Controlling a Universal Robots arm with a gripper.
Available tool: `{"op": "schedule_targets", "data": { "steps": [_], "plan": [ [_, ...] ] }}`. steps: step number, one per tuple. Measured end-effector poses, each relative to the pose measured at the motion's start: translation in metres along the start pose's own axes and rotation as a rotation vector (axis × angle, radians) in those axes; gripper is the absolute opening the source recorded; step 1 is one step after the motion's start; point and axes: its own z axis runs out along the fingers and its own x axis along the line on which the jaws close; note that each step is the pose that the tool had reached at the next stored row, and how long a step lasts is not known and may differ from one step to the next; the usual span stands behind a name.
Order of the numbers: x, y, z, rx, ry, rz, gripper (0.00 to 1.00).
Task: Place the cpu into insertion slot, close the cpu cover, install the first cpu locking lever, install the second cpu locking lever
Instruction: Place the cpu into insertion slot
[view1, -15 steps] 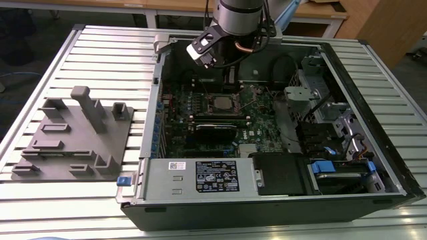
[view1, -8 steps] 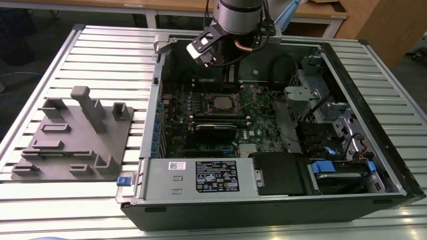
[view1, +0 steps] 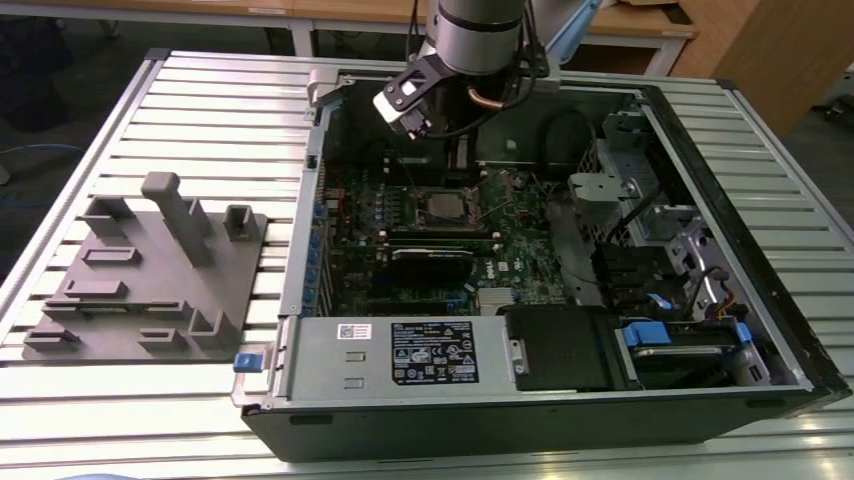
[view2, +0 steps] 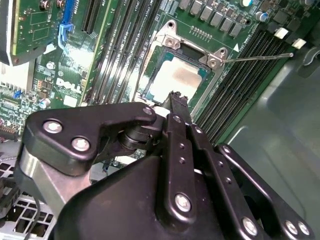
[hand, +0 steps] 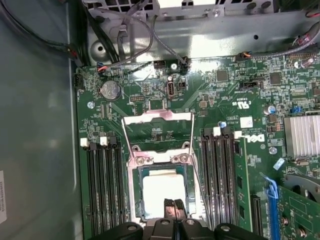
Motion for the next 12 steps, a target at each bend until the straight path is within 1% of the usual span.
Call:
{"op": "schedule_targets", "data": {
  "steps": [2,6,9,12],
  "plan": [
    [0.0000,0.0000,0.0015,0.0001,-0.0001,0.000,0.10],
    [0.0000,-0.0001,0.0015,0.0001,-0.0004,0.000,0.10],
    [0.0000,-0.0001,0.0045,0.0000,-0.0002,0.000,0.10],
    [-0.0001,-0.0001,0.0045,0.0002,-0.0005,0.000,0.10]
  ]
}}
